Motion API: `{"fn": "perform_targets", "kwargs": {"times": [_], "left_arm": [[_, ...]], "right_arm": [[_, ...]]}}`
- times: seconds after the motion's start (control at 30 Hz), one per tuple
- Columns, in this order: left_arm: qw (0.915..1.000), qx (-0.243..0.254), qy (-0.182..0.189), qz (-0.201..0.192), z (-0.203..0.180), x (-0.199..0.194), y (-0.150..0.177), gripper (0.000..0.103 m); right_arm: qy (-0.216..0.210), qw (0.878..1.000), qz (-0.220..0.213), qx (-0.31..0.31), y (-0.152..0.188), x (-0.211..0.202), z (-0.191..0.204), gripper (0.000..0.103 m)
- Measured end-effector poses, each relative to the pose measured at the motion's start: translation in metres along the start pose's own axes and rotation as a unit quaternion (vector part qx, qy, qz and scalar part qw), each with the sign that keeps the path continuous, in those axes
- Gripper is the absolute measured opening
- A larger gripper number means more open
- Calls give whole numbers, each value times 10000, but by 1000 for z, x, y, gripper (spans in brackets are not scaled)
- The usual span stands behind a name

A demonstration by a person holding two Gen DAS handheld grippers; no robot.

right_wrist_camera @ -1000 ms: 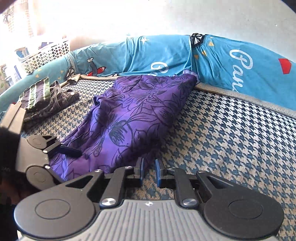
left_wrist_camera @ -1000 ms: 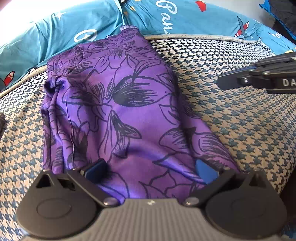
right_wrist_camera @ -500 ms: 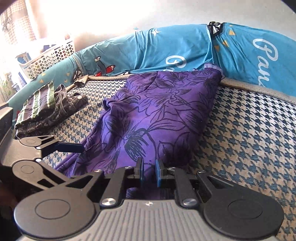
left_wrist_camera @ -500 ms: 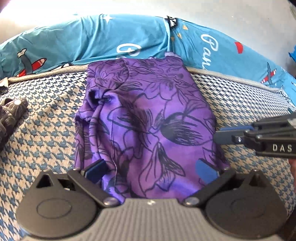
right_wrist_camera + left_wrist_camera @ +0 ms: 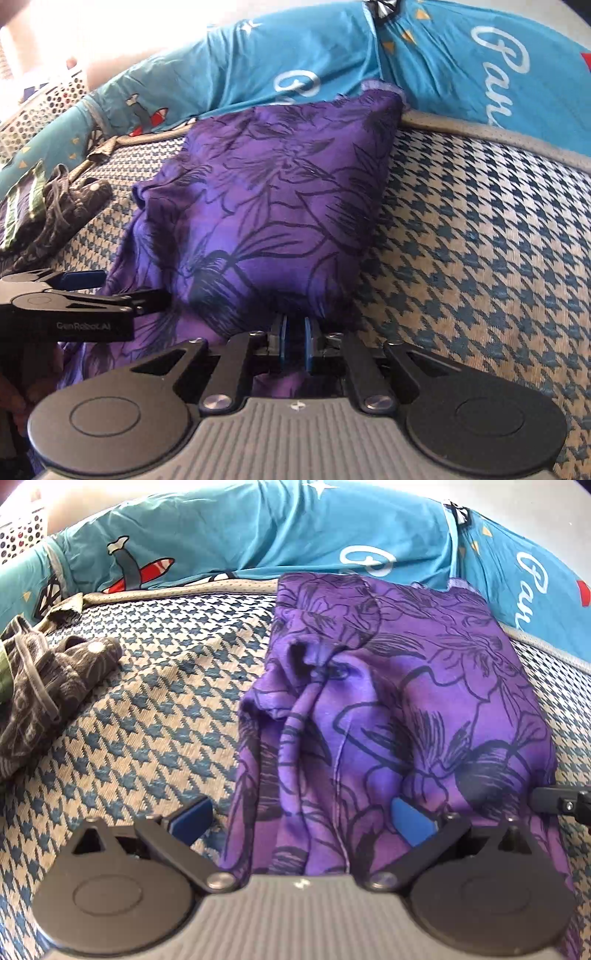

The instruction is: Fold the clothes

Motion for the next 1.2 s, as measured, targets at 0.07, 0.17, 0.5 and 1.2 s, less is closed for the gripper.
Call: {"fn": "perform_targets", "kwargs": {"times": [0.07,0.17,0.5,1.2], "left_arm": [[9999,-117,-127,-5,10,1,-1,103],[9995,-307,-76,-9,18,-1,-3,103],[9980,-310,492,-231,-11,-18,-13,103],[9994,282,185,-53,-24,5,-7,103]], "right_arm": [[52,10000,23,76,1,0,-5,3],[121,9998,32,127,1,-1,-9,1],[-415,9985,-350,45,-9,-24,13,12],[-17,9999,74,-138,-2,9,11,0]]}}
Point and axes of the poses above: each gripper's, at about its wrist camera, not at the fingertips, and x roughly the way its jaws point, z to its left, y to its underside, the point moved 9 cm from there along x, roughly the way its jaws point, and after that the axes turned 4 degrees about z, right-handed, at the moved point
